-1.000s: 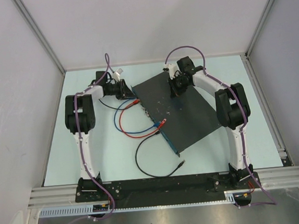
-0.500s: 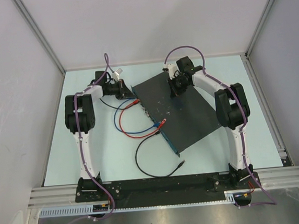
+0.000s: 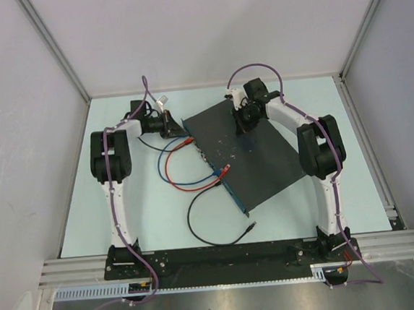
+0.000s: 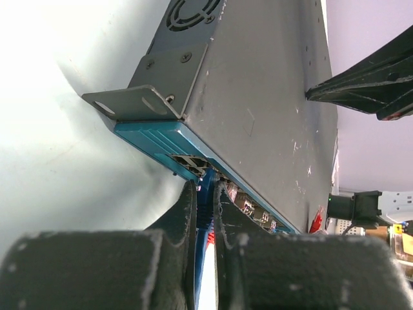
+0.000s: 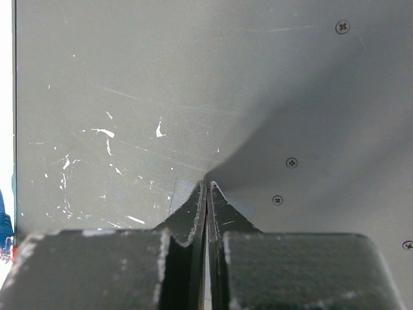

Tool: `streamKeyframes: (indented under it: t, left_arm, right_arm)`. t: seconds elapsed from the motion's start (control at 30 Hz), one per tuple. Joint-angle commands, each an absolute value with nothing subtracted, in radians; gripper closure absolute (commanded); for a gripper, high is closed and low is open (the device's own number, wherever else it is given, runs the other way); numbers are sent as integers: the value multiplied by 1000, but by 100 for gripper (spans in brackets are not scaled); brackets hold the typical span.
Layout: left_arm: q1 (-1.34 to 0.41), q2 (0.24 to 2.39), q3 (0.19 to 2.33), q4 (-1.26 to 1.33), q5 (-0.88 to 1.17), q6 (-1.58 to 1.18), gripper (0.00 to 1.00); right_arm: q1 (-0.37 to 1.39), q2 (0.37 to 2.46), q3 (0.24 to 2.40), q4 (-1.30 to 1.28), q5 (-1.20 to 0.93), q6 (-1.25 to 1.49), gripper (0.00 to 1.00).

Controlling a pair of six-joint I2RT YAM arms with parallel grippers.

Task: Pull the plug from the switch port

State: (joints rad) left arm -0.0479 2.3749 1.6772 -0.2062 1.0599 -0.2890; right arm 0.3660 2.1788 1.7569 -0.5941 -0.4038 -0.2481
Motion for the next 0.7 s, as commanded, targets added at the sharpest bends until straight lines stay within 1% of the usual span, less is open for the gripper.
streamKeyframes:
  t: [0.0,0.1,0.23,0.4,0.53,0.67]
  left_arm:
    - [-52,2367,1683,-103,1086,-311,100]
    - [-52,2359,1654,-109,1118,-298,100]
    - [-52,2384,1693,-84,1166,-310,100]
    - [-49,2393,1733,-87,1120,-318,100]
    - [-46,2361,1651,-84,1114,-316,100]
    - [-38,2362,1640,-81,1129,-321,100]
  right_arm:
    - [407,2292,1715,-604,-334,-288,100]
    - [413,2292,1703,-601,-322,-302,100]
    - [413,2292,1704,-603,-318,-307,100]
    - [416,2292,1703,-603,-316,-307,100]
    - [417,2295,1706,-606,-316,-308,100]
    - [419,2298,1707,-609,-316,-311,100]
